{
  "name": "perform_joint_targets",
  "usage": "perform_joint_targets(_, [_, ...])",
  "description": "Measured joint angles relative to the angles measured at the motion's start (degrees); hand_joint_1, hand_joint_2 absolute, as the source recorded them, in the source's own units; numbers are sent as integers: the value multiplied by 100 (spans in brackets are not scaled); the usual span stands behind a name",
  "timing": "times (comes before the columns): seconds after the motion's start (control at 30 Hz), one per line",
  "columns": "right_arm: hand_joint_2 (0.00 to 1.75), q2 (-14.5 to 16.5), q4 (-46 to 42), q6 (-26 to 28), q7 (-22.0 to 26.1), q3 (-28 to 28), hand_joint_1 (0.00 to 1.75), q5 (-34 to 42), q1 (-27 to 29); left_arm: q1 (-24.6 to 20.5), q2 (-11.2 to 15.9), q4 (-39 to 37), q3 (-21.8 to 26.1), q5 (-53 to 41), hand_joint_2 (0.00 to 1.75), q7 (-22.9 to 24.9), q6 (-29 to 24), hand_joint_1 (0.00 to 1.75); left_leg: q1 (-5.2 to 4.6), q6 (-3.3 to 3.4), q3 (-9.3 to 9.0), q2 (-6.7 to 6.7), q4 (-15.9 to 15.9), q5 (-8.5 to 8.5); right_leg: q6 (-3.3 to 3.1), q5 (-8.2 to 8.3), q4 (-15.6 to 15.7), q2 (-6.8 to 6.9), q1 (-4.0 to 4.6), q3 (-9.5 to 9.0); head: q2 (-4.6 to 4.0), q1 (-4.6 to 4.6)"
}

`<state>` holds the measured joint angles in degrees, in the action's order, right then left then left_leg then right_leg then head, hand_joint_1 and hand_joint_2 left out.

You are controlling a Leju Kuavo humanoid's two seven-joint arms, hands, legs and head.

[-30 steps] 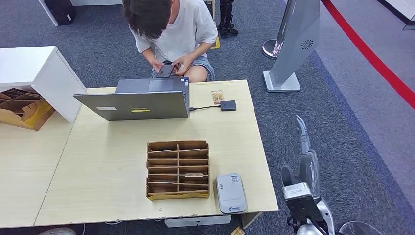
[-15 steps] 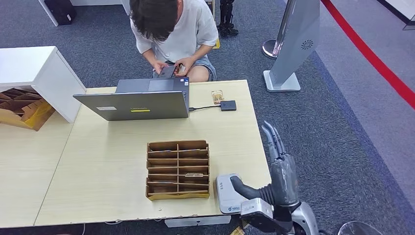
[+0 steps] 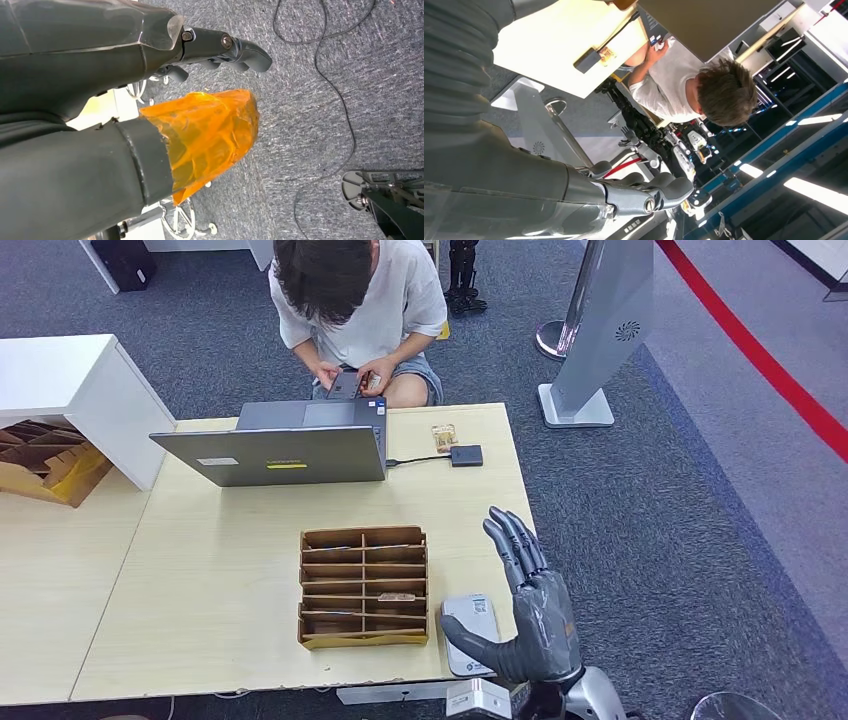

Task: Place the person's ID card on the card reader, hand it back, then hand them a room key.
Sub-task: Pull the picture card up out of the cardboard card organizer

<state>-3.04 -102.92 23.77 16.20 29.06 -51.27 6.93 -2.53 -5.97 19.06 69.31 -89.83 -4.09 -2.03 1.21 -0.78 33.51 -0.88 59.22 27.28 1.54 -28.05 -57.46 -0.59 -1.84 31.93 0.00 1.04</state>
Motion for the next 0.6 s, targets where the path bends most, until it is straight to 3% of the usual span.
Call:
perform_joint_targets(0.17, [175,-32,33,-1,-181,119,0,-226,-50,-1,10,-3,0,2,0,-33,-2,0,0,0,0,0,0,0,0,0,0,0,0,0,0,0])
perform_joint_targets(0.43, [175,-151,303,-281,-1195,578,0,-1471,-385,-3,24,-4,0,3,0,-90,1,0,0,0,-1,1,0,-1,0,0,0,0,0,0,0,1])
perform_joint_targets(0.6, [175,-323,562,-518,-1537,856,0,-1751,-626,-6,32,-4,0,0,0,-104,18,0,0,0,0,0,0,-1,0,1,0,0,0,-1,0,-1])
